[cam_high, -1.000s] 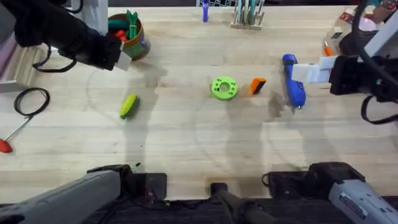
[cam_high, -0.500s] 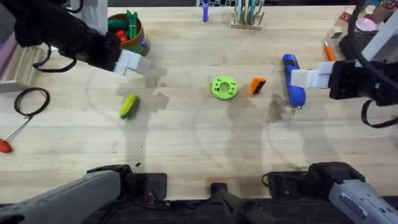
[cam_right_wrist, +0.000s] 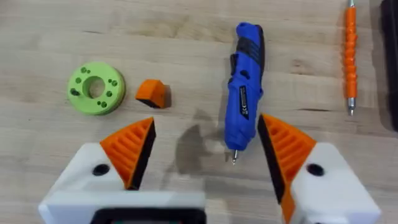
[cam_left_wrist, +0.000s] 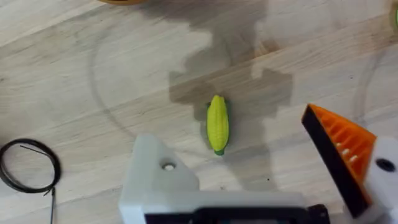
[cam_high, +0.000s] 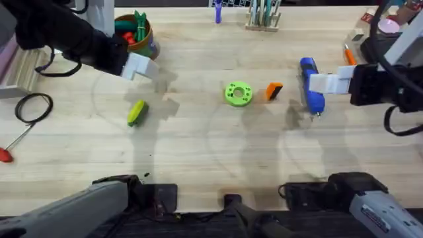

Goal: Pick up the gripper from the table and insert it into the empty holder that is missing its gripper. Then pick up a screw, insert it into the mounting hole, and use the screwdriver to tighten it. Finally, clean up the table by picking up the vegetable and placing it into the bucket.

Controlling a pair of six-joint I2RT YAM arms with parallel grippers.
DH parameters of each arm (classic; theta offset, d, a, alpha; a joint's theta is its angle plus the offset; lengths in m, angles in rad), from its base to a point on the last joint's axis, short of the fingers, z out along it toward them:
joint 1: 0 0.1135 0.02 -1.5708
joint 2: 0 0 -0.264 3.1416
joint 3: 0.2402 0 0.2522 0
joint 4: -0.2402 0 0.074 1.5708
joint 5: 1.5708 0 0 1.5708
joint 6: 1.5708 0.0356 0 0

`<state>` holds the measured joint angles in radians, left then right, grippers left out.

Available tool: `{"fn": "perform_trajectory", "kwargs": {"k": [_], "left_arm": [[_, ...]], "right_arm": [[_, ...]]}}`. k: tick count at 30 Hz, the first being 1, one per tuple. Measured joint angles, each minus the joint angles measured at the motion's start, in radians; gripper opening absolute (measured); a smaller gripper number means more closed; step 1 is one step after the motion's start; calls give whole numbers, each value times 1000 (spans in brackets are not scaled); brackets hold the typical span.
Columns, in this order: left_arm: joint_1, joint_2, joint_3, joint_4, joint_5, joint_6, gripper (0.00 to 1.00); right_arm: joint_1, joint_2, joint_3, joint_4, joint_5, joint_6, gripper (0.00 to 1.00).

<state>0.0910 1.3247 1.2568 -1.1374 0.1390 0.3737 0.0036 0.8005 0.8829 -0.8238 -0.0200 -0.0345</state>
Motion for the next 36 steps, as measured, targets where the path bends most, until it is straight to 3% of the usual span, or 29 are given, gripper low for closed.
{"fn": "perform_trajectory", "kwargs": {"k": [6, 10, 16, 27, 36], "left_arm": [[0, 0, 0, 43, 0, 0, 985], [0, 0, 2, 49, 15, -37, 985], [0, -13, 92, -85, 26, -79, 987], [0, -343, 135, -127, 25, -91, 987], [0, -436, 135, -143, -13, -91, 986]], "right_arm": [[0, 0, 0, 0, 0, 0, 993], [0, 0, 0, 0, 0, 0, 992], [0, 0, 0, 0, 0, 0, 992], [0, 0, 0, 0, 0, 0, 992], [0, 0, 0, 0, 0, 0, 992]]}}
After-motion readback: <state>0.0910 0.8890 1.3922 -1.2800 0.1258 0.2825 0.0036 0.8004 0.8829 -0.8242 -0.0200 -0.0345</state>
